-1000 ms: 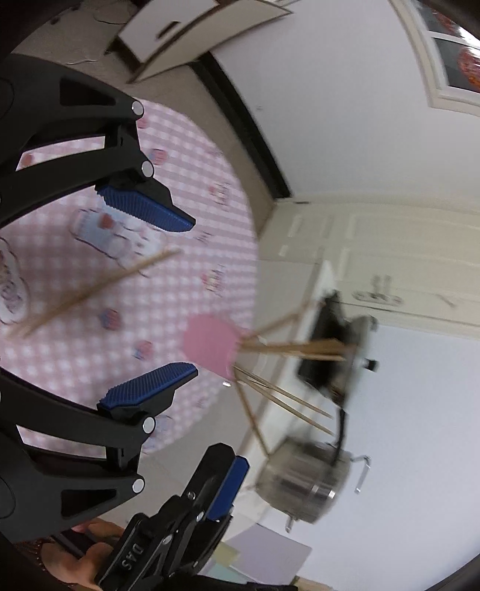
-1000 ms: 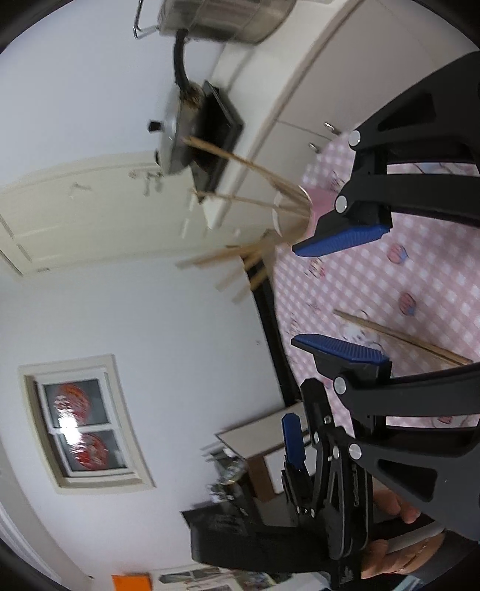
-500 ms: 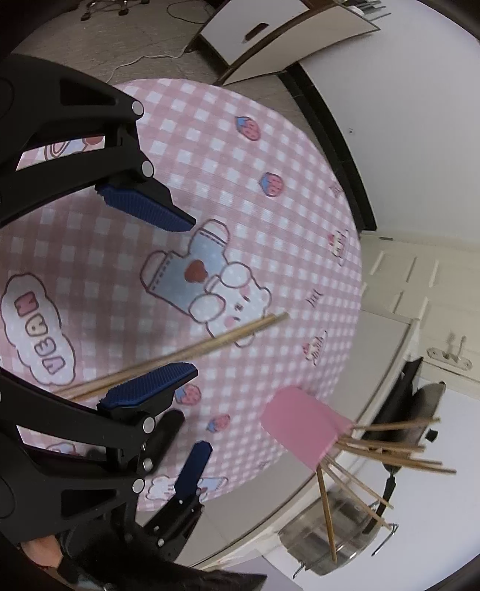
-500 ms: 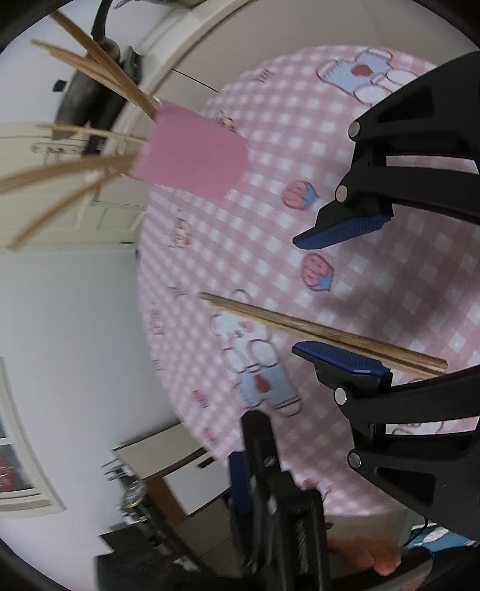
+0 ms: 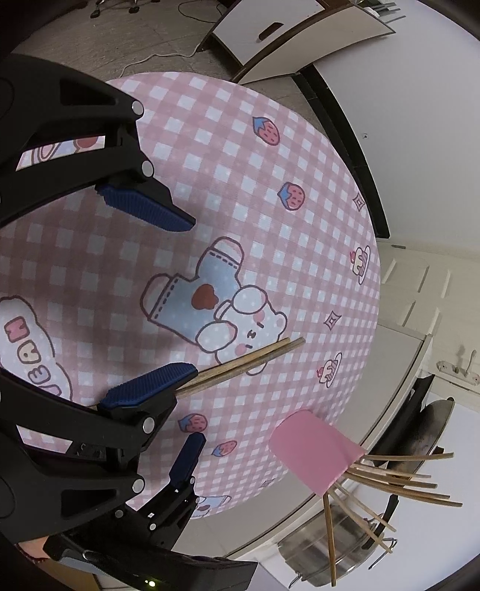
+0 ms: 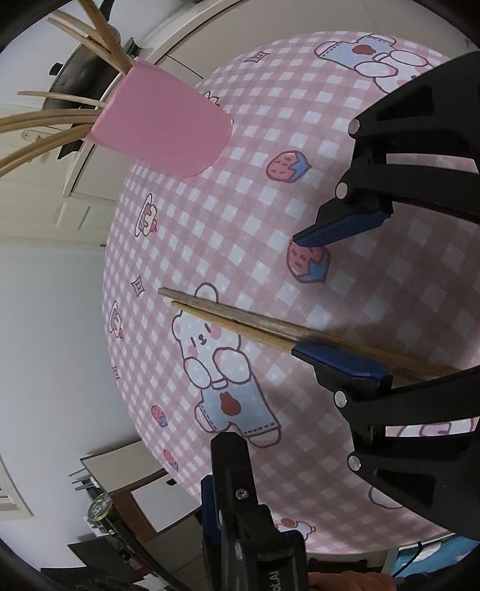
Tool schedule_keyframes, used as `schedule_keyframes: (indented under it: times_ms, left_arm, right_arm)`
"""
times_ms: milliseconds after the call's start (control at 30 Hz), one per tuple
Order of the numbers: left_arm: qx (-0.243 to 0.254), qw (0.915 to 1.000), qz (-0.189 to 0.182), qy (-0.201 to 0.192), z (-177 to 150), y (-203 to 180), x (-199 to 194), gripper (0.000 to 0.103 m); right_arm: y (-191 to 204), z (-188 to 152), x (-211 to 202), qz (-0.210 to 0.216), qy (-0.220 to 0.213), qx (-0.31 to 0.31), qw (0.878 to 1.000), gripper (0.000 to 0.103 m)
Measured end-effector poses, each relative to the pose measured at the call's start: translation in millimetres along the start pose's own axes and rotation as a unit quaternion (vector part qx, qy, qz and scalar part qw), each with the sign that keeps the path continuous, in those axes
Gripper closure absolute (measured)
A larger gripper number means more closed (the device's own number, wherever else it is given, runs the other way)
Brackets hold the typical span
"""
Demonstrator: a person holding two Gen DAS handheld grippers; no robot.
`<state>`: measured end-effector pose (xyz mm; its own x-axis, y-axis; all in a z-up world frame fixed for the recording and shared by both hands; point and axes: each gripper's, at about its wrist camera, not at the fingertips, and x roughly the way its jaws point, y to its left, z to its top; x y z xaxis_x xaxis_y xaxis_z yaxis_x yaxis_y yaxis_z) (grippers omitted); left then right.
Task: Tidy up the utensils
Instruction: 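Move both open tools back down to the remaining chopsticks, then close the left tool on a chopstick and lift while the right tool grasps another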
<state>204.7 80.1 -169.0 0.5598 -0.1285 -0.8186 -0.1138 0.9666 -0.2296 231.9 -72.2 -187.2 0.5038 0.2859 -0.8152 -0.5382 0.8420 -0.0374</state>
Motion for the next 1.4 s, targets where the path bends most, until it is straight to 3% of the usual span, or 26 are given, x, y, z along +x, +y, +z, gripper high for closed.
schedule_keyframes:
  times_ms: [233,633,800,933,1067,1200,1400]
  left_arm:
    - [0.001,1.0,-0.006,0.005,3,-4,7,0.03]
    - [0.013,0.9996,0.001,0.026,26,-32,42,0.03]
    - [0.015,0.9985,0.017,0.05,35,-33,63,0.049]
    - [0.032,0.9975,0.041,0.048,40,-37,70,0.053]
    - [0.069,0.9942,0.071,0.041,41,-44,75,0.072]
    - [0.067,0.9953,0.058,0.037,45,-41,76,0.091]
    - [0.064,0.996,0.054,0.03,47,-30,73,0.097]
  right_arm:
    - [8,3,10,-0.004,0.002,-0.01,1.0,0.051]
    - [-29,-1,4,-0.002,0.005,0.027,1.0,0.051]
    - [-35,1,3,0.009,0.007,0.031,0.999,0.051]
    - [-39,6,7,0.016,0.01,0.03,0.999,0.051]
    - [-42,13,11,0.023,0.014,0.03,0.999,0.051]
    - [-40,25,19,0.024,0.023,0.018,0.999,0.051]
    - [-32,47,34,0.034,0.038,0.003,0.999,0.051]
